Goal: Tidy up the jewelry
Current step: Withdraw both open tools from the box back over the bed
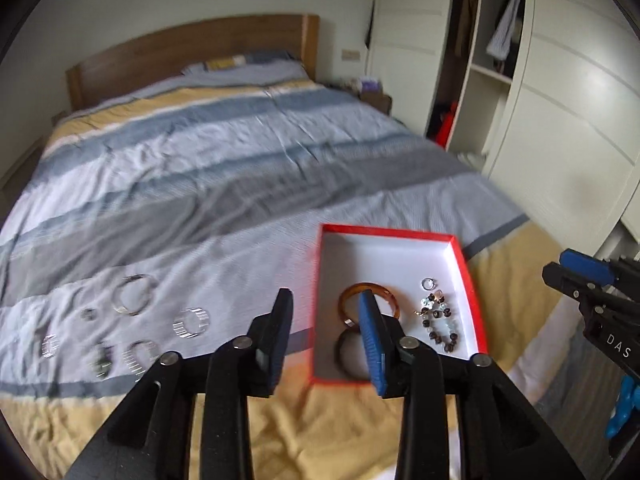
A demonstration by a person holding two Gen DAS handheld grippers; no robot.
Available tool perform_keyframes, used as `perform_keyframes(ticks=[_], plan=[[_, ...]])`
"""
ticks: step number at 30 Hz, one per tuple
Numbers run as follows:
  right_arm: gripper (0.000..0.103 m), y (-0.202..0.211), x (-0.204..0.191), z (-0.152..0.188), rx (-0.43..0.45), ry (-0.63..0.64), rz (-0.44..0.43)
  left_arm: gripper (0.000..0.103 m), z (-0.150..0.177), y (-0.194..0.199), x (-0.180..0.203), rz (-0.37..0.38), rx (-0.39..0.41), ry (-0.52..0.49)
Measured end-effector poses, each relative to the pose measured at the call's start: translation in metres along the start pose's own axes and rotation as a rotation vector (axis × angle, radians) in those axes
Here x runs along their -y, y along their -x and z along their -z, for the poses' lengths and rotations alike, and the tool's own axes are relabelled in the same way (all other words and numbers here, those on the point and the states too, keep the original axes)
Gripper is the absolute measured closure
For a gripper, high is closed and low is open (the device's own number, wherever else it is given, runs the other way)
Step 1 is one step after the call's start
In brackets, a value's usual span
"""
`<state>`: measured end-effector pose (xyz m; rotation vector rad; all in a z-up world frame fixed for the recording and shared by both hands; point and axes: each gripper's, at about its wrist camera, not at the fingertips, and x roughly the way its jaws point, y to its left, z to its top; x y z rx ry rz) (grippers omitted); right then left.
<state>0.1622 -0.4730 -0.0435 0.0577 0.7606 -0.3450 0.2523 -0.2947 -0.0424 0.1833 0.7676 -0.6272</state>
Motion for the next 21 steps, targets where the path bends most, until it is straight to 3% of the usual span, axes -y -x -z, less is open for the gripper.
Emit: perform_keyframes(ticks=[4, 7, 15, 21], plan=[[0.068, 0.047, -0.024, 0.006, 0.061, -0.004, -0.035, 0.046, 0.015, 0.068, -0.034, -0.045, 0.047, 0.034], [0.067, 0.078, -0.044, 0.014, 0.107, -0.002, -0.076, 0.038, 0.033, 0.121, -0.068, -0.098, 0.097, 0.071], [0.067, 0.138, -0.093, 0.036, 0.192, 0.030, -0.209, 0.034, 0.096, 0.247, -0.151, -0.265, 0.185, 0.173], [0.063, 0.163, -0.114, 0.042, 0.244, 0.059, -0.279, 0.026, 0.131, 0.296, -0.185, -0.336, 0.214, 0.242]])
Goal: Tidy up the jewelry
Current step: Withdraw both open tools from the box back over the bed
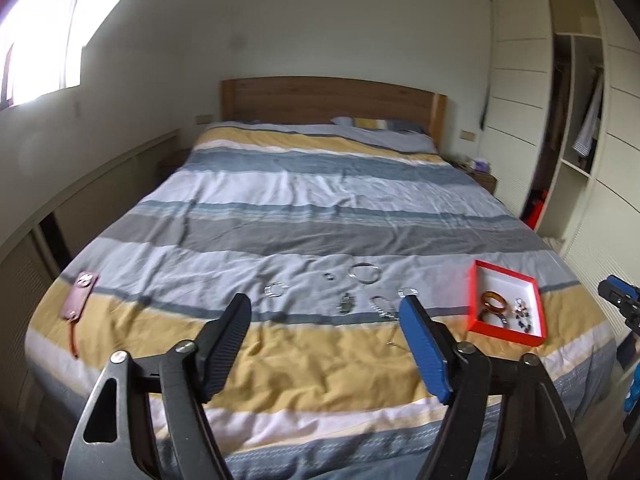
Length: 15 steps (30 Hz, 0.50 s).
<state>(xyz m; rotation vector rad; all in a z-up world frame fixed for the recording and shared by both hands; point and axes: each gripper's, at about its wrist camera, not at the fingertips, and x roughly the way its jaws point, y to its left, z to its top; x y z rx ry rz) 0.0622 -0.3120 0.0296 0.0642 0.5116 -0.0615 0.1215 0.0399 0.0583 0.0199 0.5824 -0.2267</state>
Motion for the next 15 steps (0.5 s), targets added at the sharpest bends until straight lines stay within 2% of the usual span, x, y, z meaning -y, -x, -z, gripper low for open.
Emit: perform_keyframes(ticks=[7, 15], plan=[[0.059, -0.002, -0.001, 0.011, -0.003, -0.007, -0.038, 0.026, 0.018, -0.002, -0.011, -0.027, -0.012, 0.000], [0.059, -0.034, 0.016, 0.023, -0.062, -0.047, -0.032, 0.026, 0.040, -0.036, -0.014, -0.037, -0.060, -0.008]])
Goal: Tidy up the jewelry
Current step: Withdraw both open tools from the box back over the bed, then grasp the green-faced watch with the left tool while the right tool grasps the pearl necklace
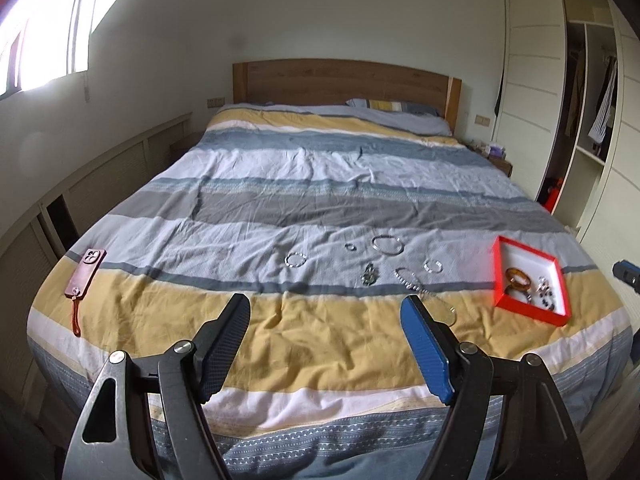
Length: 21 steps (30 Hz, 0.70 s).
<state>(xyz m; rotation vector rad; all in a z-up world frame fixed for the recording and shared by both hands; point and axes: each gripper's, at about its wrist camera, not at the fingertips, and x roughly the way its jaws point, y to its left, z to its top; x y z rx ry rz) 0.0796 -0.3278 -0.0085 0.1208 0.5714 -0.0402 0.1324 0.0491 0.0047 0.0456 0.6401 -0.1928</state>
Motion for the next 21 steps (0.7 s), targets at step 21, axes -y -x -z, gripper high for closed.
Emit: perform_keyframes(ticks=[21], plan=[[0.059, -0.156, -0.054, 0.022, -0.251, 0.061, -0.146, 0.032, 0.044, -0.134, -0.011, 0.079, -0.228, 0.006]])
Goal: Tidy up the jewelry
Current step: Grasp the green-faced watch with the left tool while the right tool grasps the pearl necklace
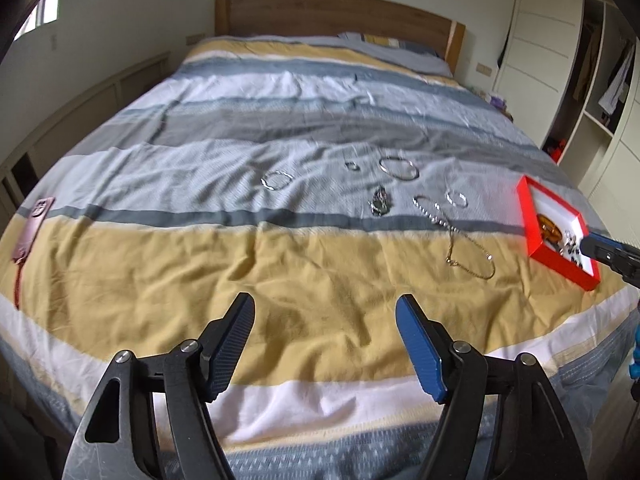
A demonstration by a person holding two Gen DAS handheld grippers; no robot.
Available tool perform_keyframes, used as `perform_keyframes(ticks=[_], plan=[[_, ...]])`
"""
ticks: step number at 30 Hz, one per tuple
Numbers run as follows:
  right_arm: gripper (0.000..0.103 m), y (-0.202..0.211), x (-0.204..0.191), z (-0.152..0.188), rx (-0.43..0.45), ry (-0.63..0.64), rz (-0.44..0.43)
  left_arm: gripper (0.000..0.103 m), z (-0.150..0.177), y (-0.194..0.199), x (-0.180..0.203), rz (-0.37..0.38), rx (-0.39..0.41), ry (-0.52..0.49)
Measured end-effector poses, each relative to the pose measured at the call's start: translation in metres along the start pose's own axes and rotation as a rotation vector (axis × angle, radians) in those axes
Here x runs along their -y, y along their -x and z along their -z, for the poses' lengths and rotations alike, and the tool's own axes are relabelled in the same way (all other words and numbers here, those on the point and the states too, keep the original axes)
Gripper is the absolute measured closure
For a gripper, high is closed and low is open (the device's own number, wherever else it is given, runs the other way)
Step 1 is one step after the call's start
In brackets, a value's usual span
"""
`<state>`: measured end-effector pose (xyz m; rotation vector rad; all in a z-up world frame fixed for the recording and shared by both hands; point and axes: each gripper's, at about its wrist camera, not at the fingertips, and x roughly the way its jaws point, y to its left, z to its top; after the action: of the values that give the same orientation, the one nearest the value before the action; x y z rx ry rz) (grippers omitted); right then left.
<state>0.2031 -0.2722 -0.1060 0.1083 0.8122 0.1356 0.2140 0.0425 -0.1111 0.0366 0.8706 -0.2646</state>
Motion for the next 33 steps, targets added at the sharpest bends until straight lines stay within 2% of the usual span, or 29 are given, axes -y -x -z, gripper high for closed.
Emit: perform_keyframes(ticks=[9, 13, 18, 21, 26, 27, 30, 32, 33], plan=[[0.059, -0.090, -0.025, -0.026, -0.102, 0.047, -0.083, 0.033, -0.040, -0.079, 0.013, 0.051, -0.080, -0.083], [0.059, -0.124, -0.030, -0.036, -0.139, 0.068, -0.111, 0.037, -0.062, -0.118, 0.025, 0.098, -0.115, -0.132], [0.059, -0.158, -0.027, -0.043, -0.173, 0.068, -0.134, 0.040, -0.085, -0.163, 0.039, 0.151, -0.153, -0.175], [0.059, -0.176, -0.025, -0.043, -0.197, 0.076, -0.150, 0.045, -0.092, -0.187, 0.043, 0.155, -0.182, -0.186], [0.060, -0.196, -0.024, -0.040, -0.217, 0.097, -0.169, 0.047, -0.100, -0.211, 0.047, 0.172, -0.187, -0.194], [0.060, -0.199, -0.024, -0.040, -0.215, 0.101, -0.174, 0.052, -0.101, -0.213, 0.049, 0.175, -0.186, -0.200], [0.070, -0.204, -0.026, -0.040, -0.206, 0.112, -0.187, 0.066, -0.100, -0.218, 0.056, 0.180, -0.184, -0.215], [0.085, -0.205, -0.024, -0.038, -0.203, 0.103, -0.196, 0.077, -0.096, -0.216, 0.059, 0.183, -0.179, -0.222], [0.088, -0.205, -0.023, -0.038, -0.202, 0.096, -0.201, 0.079, -0.094, -0.215, 0.060, 0.182, -0.176, -0.224]])
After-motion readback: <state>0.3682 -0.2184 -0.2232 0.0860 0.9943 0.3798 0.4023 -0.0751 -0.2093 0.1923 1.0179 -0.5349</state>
